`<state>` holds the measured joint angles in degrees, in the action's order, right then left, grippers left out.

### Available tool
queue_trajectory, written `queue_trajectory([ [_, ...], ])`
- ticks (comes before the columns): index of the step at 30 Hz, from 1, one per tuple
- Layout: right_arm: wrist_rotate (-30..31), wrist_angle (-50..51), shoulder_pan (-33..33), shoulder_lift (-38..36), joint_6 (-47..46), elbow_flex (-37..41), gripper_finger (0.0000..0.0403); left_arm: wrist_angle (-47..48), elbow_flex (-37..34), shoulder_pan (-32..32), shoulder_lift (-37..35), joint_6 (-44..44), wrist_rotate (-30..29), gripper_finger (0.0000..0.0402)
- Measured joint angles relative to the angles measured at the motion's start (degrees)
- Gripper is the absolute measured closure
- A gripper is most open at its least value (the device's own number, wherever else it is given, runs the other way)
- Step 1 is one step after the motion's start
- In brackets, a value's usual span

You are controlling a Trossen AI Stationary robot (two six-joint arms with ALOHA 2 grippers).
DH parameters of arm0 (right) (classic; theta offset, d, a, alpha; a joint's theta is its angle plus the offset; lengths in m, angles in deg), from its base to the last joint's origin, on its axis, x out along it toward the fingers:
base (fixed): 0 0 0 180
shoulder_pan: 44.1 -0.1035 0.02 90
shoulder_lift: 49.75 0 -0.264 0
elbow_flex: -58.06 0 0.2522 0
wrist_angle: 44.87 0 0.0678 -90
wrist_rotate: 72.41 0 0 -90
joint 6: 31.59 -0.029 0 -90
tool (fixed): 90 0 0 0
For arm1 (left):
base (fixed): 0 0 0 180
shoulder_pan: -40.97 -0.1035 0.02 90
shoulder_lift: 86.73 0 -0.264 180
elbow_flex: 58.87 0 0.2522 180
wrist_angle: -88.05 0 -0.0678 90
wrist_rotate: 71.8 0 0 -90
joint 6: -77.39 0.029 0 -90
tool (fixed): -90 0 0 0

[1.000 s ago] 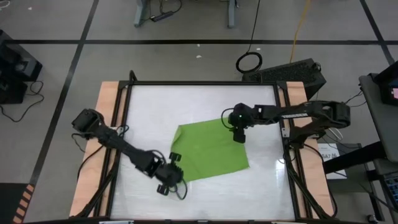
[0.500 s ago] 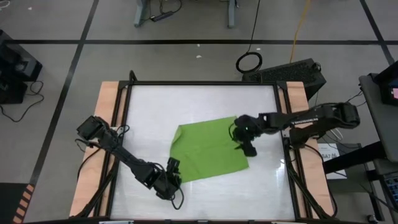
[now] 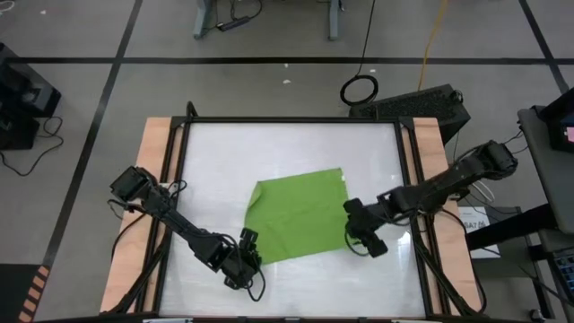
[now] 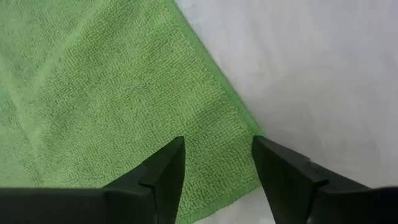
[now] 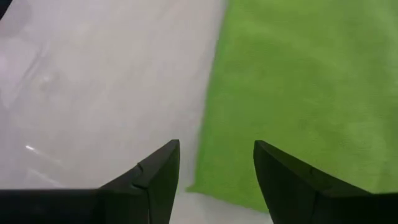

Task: Roll towel
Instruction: Roll the green microfiber cloth

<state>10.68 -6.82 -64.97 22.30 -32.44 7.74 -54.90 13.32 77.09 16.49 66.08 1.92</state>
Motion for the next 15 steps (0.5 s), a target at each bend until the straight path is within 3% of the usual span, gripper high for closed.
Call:
queue_trajectory([
  [15, 8.37, -12.86, -7.72, 0.09, -7.30, 8.95, 0.0207, -0.26, 0.00, 0.02, -0.22, -1.97, 1.27, 0.0208],
])
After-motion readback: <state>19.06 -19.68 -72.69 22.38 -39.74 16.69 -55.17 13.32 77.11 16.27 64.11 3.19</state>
